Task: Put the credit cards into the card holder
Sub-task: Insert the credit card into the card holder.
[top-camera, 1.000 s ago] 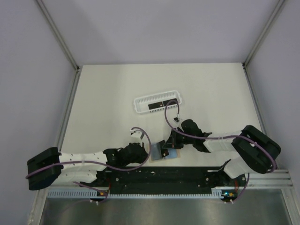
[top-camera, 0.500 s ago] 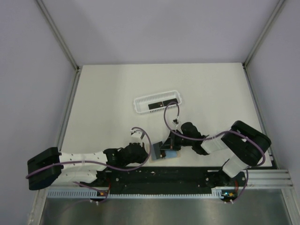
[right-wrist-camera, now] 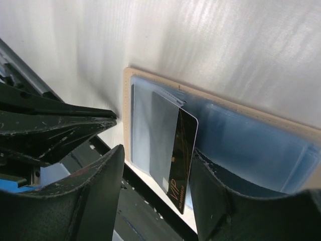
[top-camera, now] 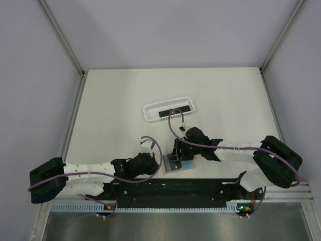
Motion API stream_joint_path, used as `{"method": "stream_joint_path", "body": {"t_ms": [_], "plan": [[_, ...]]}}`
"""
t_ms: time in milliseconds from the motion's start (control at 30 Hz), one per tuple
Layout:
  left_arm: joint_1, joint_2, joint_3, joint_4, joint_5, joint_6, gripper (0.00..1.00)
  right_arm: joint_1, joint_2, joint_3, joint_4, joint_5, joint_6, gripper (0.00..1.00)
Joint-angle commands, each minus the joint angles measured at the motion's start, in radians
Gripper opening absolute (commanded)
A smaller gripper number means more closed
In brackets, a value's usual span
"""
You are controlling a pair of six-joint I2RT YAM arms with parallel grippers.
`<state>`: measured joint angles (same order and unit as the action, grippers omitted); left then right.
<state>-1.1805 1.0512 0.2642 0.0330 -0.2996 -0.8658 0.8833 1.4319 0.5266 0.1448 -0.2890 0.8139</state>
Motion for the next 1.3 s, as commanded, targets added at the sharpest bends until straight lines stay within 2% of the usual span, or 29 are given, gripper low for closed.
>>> {"method": "stream_joint_path", "body": {"t_ms": [0,367,600,767,900,1033,1267], "plan": [[-0.002,0.018,0.021,-0.012,0.001,0.001,0.00,0.016,-0.039,0.075,-0.194,0.088,-0.081,0.53],[-0.002,0.032,0.030,-0.002,0.002,0.011,0.00,0.085,-0.016,0.190,-0.358,0.192,-0.091,0.54],[-0.002,0.036,0.033,0.005,0.005,0.016,0.00,0.106,-0.013,0.254,-0.494,0.315,-0.105,0.57],[-0.002,0.043,0.038,0.010,0.007,0.019,0.00,0.137,0.004,0.297,-0.556,0.396,-0.125,0.61],[-0.002,0.049,0.043,0.010,0.011,0.022,0.00,0.146,0.007,0.308,-0.562,0.415,-0.130,0.61],[-0.002,0.047,0.044,0.018,0.010,0.024,0.00,0.146,0.007,0.302,-0.562,0.433,-0.125,0.50],[-0.002,0.075,0.063,0.038,0.019,0.031,0.00,0.144,0.010,0.277,-0.560,0.504,-0.099,0.21]]}}
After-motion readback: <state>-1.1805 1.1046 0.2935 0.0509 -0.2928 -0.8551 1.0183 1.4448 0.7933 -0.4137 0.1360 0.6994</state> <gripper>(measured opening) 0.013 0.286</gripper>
